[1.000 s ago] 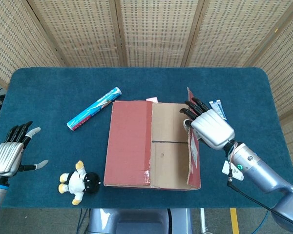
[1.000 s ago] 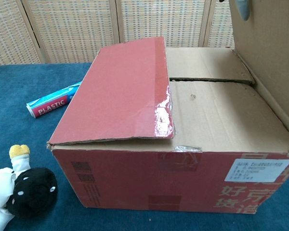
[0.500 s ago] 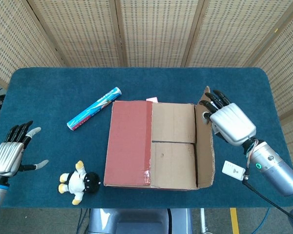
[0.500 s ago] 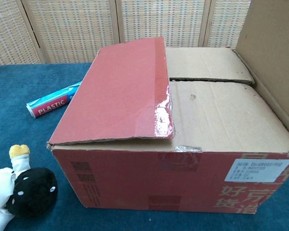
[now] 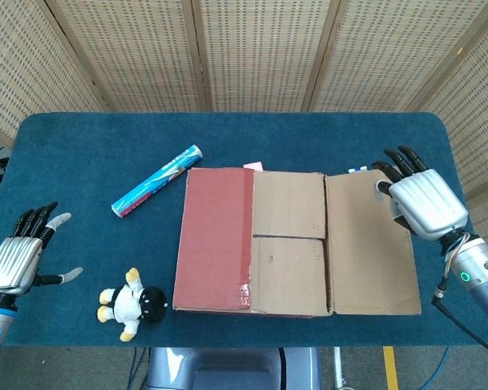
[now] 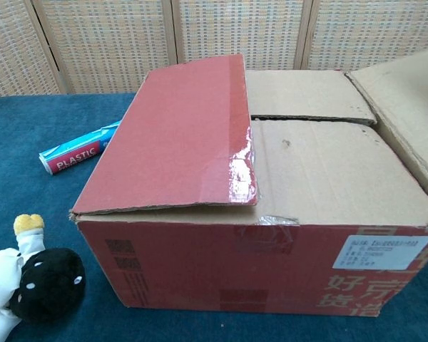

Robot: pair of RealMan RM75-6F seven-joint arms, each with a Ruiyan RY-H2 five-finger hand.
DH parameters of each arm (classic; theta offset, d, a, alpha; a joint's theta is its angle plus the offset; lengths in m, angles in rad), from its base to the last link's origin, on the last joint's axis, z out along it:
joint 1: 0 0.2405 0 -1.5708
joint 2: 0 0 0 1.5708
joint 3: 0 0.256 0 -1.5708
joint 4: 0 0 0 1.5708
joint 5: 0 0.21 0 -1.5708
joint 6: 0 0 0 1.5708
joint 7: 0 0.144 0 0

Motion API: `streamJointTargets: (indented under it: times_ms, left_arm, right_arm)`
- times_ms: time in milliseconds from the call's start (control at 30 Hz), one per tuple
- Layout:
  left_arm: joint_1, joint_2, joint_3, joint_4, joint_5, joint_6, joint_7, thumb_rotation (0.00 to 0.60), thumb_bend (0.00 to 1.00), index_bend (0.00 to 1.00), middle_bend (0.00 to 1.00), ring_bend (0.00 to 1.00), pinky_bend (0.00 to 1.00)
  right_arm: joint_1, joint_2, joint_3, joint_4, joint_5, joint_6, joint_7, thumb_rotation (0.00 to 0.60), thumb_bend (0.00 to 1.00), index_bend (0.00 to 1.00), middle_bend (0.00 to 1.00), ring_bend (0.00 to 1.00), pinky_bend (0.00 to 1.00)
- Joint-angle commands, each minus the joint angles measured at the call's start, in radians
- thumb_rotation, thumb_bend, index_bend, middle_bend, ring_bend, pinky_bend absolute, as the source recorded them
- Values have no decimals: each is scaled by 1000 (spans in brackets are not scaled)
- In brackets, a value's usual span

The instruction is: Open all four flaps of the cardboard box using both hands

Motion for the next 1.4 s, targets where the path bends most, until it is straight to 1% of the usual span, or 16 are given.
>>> streamJointTargets:
  times_ms: [33, 200, 300, 433, 500, 567, 600, 667, 767, 933, 1000, 1033, 1100, 1267, 1400]
  left_arm:
    - [-6, 8, -4, -1, 11, 0, -1, 425, 61, 136, 0, 0, 0]
    - [-26, 31, -12, -1, 55, -10, -41, 425, 60, 136, 0, 0, 0]
    - [-57, 68, -12, -5, 104, -49, -103, 425, 59, 136, 0, 0, 0]
    - [-126, 120, -22, 8, 191, -116, -188, 423, 57, 136, 0, 0, 0]
    - [-159, 140, -25, 12, 224, -150, -240, 430, 53, 136, 0, 0, 0]
    - [-202, 160, -30, 13, 267, -187, -311, 437, 44, 136, 0, 0, 0]
    - [-228, 170, -32, 17, 293, -207, -350, 431, 35, 136, 0, 0, 0]
    - [-254, 179, -34, 25, 320, -224, -389, 406, 20, 136, 0, 0, 0]
    - [-302, 187, -40, 32, 362, -252, -439, 353, 5, 136, 0, 0, 0]
    - [-387, 186, -52, 39, 404, -303, -523, 272, 0, 136, 0, 0, 0]
    - [-419, 184, -56, 42, 415, -324, -545, 204, 0, 136, 0, 0, 0]
    - [-434, 182, -59, 42, 418, -336, -552, 182, 0, 136, 0, 0, 0]
    - [-477, 175, -64, 41, 423, -369, -578, 177, 0, 138, 0, 0, 0]
    - [-584, 136, -89, 49, 410, -456, -647, 152, 0, 195, 5, 0, 0]
    - [-656, 109, -98, 62, 404, -520, -665, 138, 3, 230, 38, 0, 0]
  right_arm:
    - [-18, -23, -13, 24, -1, 3, 19, 600, 1000, 485, 199, 0, 0]
    - [-40, -59, -21, 48, -20, 26, 47, 600, 1000, 485, 199, 0, 0]
    - [-59, -85, -30, 62, -36, 51, 53, 600, 1000, 447, 199, 0, 0]
    - [-97, -137, -40, 73, -40, 120, 21, 600, 1000, 335, 197, 0, 0]
    - [-111, -158, -42, 74, -30, 147, -4, 600, 983, 282, 183, 0, 0]
    - [-129, -182, -46, 70, -14, 177, -34, 600, 923, 224, 152, 0, 0]
    - [-138, -195, -48, 66, -5, 193, -51, 600, 900, 208, 142, 0, 0]
    - [-146, -209, -48, 62, 7, 208, -67, 600, 831, 170, 114, 0, 0]
    - [-160, -234, -46, 54, 25, 234, -83, 600, 766, 132, 73, 0, 0]
    - [-185, -285, -48, 53, 40, 288, -115, 600, 749, 124, 63, 0, 0]
    - [-195, -301, -50, 54, 46, 302, -122, 600, 749, 124, 63, 0, 0]
    - [-199, -309, -51, 54, 49, 307, -123, 600, 749, 124, 63, 0, 0]
    - [-210, -322, -53, 56, 58, 316, -121, 600, 749, 124, 63, 0, 0]
    - [-232, -332, -60, 58, 61, 336, -119, 600, 749, 124, 63, 0, 0]
    - [-244, -334, -60, 58, 57, 347, -112, 600, 749, 124, 63, 0, 0]
